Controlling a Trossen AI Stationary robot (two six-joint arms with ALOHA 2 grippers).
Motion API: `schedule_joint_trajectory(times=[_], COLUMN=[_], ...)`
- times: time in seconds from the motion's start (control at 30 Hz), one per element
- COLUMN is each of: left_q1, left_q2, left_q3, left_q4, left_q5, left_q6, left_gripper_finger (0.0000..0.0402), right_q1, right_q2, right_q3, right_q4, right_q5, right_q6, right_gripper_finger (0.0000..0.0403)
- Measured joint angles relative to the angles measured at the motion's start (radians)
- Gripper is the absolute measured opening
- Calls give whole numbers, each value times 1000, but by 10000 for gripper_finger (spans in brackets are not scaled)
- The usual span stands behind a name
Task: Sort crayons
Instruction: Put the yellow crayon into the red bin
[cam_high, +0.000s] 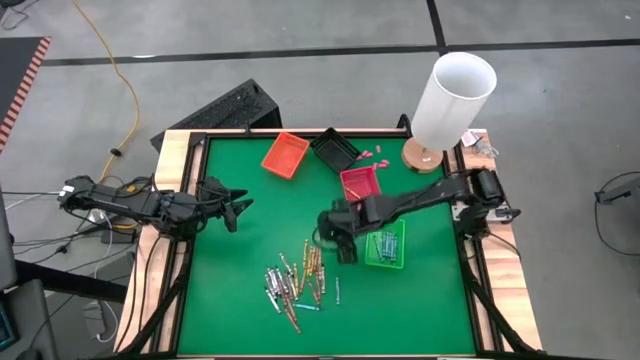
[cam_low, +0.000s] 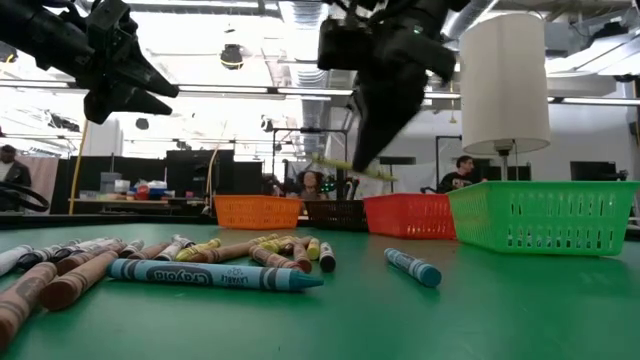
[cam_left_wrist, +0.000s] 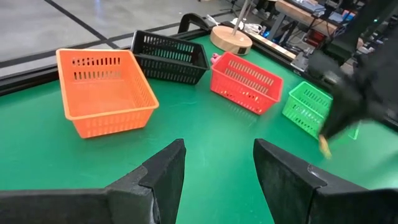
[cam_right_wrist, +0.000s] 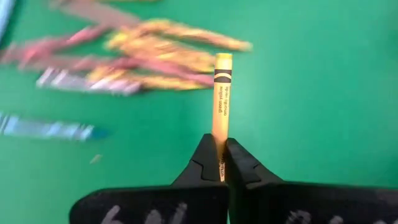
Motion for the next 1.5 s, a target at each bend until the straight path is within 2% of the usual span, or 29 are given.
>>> schedule_joint_trajectory(times=[0.13, 0.27, 0.57, 0.9, 1.17, 1.5], left_q1=[0, 0, 0, 0, 0, 0], left_q2=[0, 0, 0, 0, 0, 0], left_q3=[0, 0, 0, 0, 0, 0], left_q4=[0, 0, -13, -14, -14, -15], left_q5=[-1, -1, -1, -2, -6, -6], left_q6=[0, 0, -23, -23, -23, -23], left_gripper_finger=[180, 180, 180, 180, 180, 180], right_q1=[-77, -144, -323, -361, -360, -360], right_q2=[-74, -143, -216, -214, -213, -212], right_q3=[0, -2, -3, -156, -270, -330], right_q4=[-72, -135, -233, -145, 6, 55], right_q5=[87, 140, 155, 98, 46, 45], right_q6=[210, 243, 366, 424, 414, 410], right_gripper_finger=[2, 2, 2, 2, 2, 2])
